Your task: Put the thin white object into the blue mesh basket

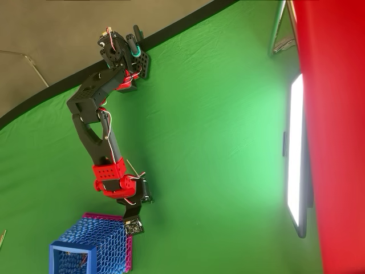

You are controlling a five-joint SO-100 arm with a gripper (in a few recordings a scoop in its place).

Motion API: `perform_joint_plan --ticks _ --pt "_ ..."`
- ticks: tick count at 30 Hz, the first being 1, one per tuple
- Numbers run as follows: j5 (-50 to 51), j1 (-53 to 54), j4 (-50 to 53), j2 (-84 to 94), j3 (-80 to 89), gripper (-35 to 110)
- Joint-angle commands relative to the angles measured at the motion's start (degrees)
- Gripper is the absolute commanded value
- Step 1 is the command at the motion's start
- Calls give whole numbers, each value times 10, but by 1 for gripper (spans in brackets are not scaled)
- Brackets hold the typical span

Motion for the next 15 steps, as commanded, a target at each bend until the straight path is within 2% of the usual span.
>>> perform_joint_plan --ticks 1,15 --pt "5 -8 4 2 -26 10" --pt "3 -12 9 -15 -39 10"
